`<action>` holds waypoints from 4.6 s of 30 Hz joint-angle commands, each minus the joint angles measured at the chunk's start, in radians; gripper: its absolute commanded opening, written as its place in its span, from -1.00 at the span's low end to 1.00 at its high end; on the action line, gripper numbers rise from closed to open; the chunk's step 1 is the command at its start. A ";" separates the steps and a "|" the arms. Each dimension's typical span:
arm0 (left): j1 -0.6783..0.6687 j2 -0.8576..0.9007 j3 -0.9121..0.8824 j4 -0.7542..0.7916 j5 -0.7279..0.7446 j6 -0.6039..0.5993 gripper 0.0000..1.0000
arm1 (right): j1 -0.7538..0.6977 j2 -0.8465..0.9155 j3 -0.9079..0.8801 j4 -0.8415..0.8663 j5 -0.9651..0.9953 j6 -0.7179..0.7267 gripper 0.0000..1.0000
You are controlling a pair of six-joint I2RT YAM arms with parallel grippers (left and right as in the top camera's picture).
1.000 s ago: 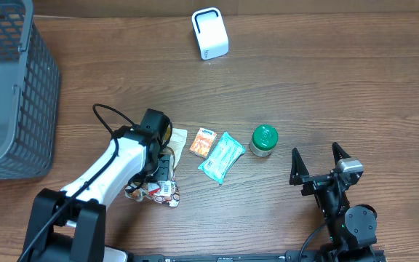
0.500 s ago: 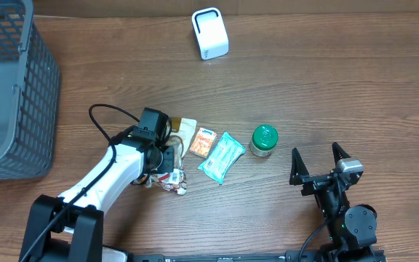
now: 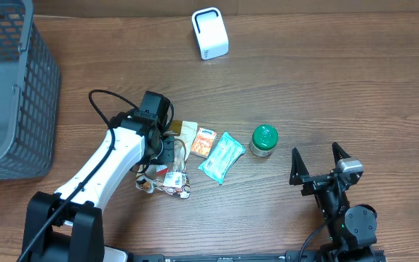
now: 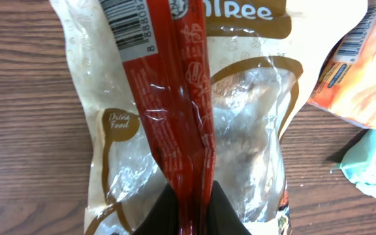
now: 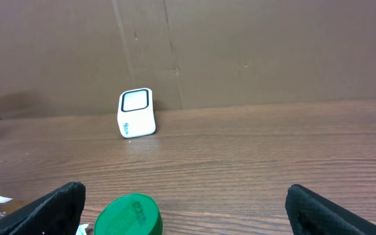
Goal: Scan the item barcode
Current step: 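Open the left gripper and raise it above the snack bag, then raise the right gripper forward toward the green-lidded jar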
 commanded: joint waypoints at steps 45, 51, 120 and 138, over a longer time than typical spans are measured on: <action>0.000 -0.011 0.301 -0.007 -0.013 0.025 1.00 | -0.003 -0.009 -0.010 0.003 0.006 -0.003 1.00; -0.001 -0.010 0.301 0.094 -0.010 0.007 1.00 | -0.003 -0.009 -0.010 0.003 0.006 -0.002 1.00; -0.001 -0.010 0.301 0.130 -0.010 0.007 1.00 | -0.003 -0.009 -0.010 0.003 0.006 -0.002 1.00; -0.001 -0.010 0.301 0.130 -0.010 0.007 1.00 | -0.003 -0.009 0.040 -0.051 -0.125 0.064 1.00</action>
